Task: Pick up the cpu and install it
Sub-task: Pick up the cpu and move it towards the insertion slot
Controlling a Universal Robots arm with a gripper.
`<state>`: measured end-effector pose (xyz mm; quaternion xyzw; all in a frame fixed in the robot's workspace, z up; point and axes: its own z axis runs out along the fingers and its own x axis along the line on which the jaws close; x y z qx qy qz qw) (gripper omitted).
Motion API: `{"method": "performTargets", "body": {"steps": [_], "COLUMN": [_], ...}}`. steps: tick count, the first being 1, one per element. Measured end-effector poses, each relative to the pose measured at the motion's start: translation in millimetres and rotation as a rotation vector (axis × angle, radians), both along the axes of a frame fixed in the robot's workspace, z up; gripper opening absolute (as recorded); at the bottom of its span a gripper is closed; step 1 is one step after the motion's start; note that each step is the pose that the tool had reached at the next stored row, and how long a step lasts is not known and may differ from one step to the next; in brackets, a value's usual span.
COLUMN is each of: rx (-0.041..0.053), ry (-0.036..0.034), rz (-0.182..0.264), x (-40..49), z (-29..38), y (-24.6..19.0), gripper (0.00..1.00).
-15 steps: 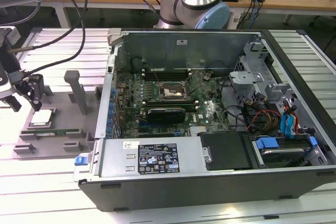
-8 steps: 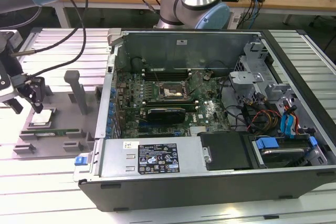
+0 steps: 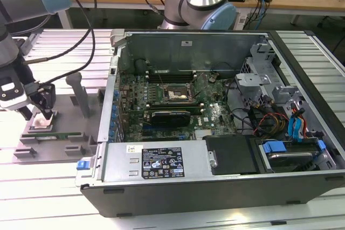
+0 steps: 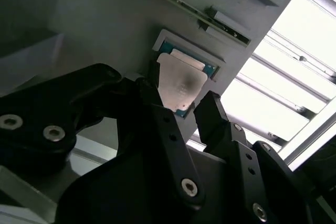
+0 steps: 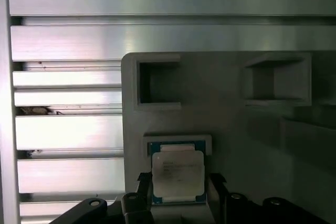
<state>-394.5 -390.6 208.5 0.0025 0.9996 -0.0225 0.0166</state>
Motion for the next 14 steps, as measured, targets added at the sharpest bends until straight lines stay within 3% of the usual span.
{"method": "performTargets", "body": {"steps": [6,8,11,13,14], "rx": [0.0011,0.0011,0.0011,0.0178,0.0193], "ry": [0.0001,0.0001,0.0001,-0.0002,-0.0003], "rz": [0.008,0.008,0.008,0.012,0.013], "x": [0.0,0.0,0.0,0.1,0.1], "z": [-2.5,-2.7,-2.8,-3.4,-3.7], "y": [0.0,0.0,0.0,-0.1,-0.1], "gripper": [0.54,0.62,0.62,0.62,0.62]}}
